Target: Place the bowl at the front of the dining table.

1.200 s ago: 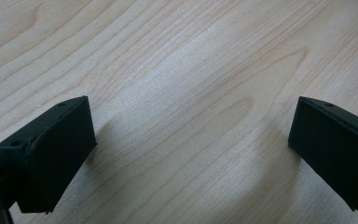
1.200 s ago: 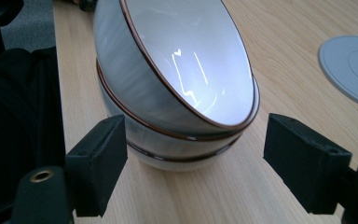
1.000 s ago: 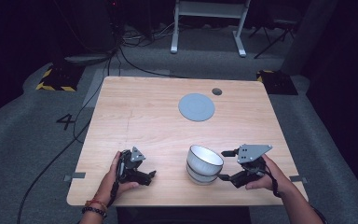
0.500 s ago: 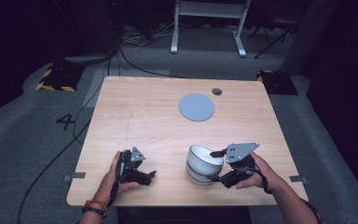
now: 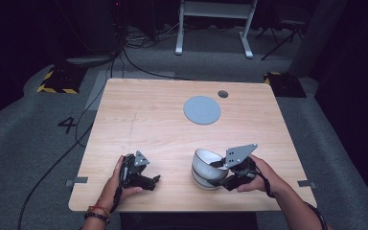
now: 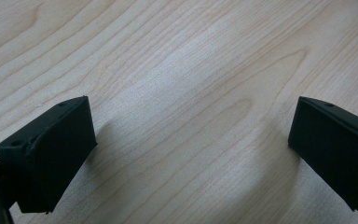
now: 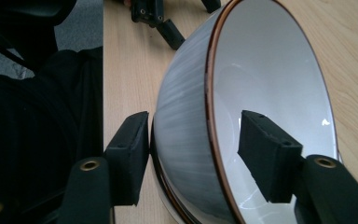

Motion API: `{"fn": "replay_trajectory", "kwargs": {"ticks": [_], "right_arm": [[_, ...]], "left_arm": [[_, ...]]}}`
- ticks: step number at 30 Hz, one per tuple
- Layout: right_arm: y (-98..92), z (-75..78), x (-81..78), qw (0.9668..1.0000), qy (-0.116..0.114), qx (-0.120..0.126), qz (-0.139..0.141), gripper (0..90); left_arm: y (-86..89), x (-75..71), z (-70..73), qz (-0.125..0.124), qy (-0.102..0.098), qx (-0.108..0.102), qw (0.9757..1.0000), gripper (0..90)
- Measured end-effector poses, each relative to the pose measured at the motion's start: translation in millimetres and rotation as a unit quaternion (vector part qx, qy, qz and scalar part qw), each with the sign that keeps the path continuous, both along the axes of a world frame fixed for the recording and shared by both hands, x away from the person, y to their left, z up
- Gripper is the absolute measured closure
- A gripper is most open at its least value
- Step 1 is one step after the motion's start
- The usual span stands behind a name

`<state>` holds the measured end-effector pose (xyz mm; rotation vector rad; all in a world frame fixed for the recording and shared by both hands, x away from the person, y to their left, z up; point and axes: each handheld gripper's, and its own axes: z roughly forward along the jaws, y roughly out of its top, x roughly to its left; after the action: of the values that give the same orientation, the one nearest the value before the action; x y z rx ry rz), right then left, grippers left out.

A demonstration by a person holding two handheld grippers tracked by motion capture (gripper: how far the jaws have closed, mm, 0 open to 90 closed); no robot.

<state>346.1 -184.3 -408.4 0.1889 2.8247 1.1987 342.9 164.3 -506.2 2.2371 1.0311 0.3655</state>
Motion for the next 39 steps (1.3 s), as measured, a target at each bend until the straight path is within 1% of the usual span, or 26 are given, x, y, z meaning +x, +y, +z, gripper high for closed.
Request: {"fn": "replay_trajectory", "kwargs": {"ticks": [2, 3, 4, 5, 6, 9, 11, 13, 14, 15, 18, 20, 21, 24, 26, 29, 33, 35, 36, 39], "right_arm": [[0.9, -0.3, 0.4, 0.9999, 0.002, -0.006, 0.014, 51.4], [1.6, -0.3, 0.0, 0.9998, 0.004, -0.008, 0.016, 53.9], [2.5, -0.3, -0.6, 0.9997, 0.007, -0.010, 0.020, 58.3], [3.1, -0.1, -1.1, 0.9995, 0.005, -0.014, 0.029, 59.6], [3.9, 0.3, -1.9, 0.9995, 0.005, -0.014, 0.030, 60.8], [3.4, 3.2, -0.9, 0.9993, 0.016, 0.002, 0.035, 67.1], [3.3, 5.2, 0.0, 0.9990, 0.012, 0.006, 0.043, 69.6], [3.5, 7.4, 0.8, 0.9987, 0.019, 0.015, 0.045, 73.3], [3.4, 8.8, 1.1, 0.9985, 0.028, 0.024, 0.042, 76.5], [3.1, 10.0, 2.6, 0.9981, 0.035, 0.028, 0.043, 76.9], [4.7, 10.2, 4.4, 0.9976, 0.039, 0.020, 0.054, 78.6], [5.4, 11.1, 4.9, 0.9974, 0.039, 0.010, 0.060, 79.2], [5.6, 10.5, 5.9, 0.9970, 0.045, 0.011, 0.061, 80.2], [5.1, 8.5, 7.9, 0.9960, 0.059, 0.020, 0.064, 81.2], [4.4, 7.1, 8.8, 0.9954, 0.062, 0.024, 0.070, 82.0], [3.3, 6.0, 7.8, 0.9952, 0.068, 0.029, 0.064, 82.4], [0.9, 8.4, 6.7, 0.9955, 0.063, 0.034, 0.061, 82.4], [-0.8, 10.1, 6.7, 0.9950, 0.066, 0.043, 0.061, 82.4], [-2.6, 11.8, 6.3, 0.9949, 0.065, 0.053, 0.057, 82.4], [-4.4, 13.7, 5.7, 0.9950, 0.061, 0.059, 0.053, 82.4]], "left_arm": [[0.0, 0.0, 0.0, 0.000, 0.000, 0.000, 1.0000, 0.8], [0.0, 0.0, 0.0, 0.000, 0.000, 0.000, 1.0000, 0.7], [0.0, 0.0, 0.0, 0.000, 0.000, 0.000, 1.0000, 0.8], [0.0, 0.0, 0.0, 0.000, 0.000, 0.000, 1.0000, 0.8], [0.0, 0.0, 0.0, 0.000, 0.000, 0.000, 1.0000, 0.7], [0.0, 0.0, 0.0, 0.000, 0.000, 0.000, 1.0000, 0.8], [0.0, 0.0, 0.0, 0.000, 0.000, 0.000, 1.0000, 0.8], [0.0, 0.0, 0.0, 0.000, 0.000, 0.000, 1.0000, 0.7], [0.0, 0.0, 0.0, 0.000, 0.000, 0.000, 1.0000, 0.8], [0.0, 0.0, 0.0, 0.000, 0.000, 0.000, 1.0000, 0.8], [-0.1, -0.1, 0.0, 0.001, 0.000, 0.000, 1.0000, 0.7], [0.0, 0.0, 0.0, 0.000, 0.000, 0.000, 1.0000, 0.8], [-0.1, -0.1, 0.0, 0.000, 0.000, 0.000, 1.0000, 0.7], [0.0, 0.0, 0.0, 0.000, 0.000, 0.000, 1.0000, 0.8], [0.0, 0.0, 0.0, 0.001, 0.000, 0.000, 1.0000, 0.8], [0.0, 0.0, 0.0, 0.000, 0.000, 0.000, 1.0000, 0.8], [0.0, 0.0, 0.0, 0.000, 0.000, 0.000, 1.0000, 0.7], [0.0, 0.0, 0.0, 0.000, 0.000, 0.000, 1.0000, 0.8], [0.0, 0.0, 0.0, 0.000, 0.000, 0.000, 1.0000, 0.7], [0.0, 0.0, 0.0, 0.000, 0.000, 0.000, 1.0000, 0.7]]}}
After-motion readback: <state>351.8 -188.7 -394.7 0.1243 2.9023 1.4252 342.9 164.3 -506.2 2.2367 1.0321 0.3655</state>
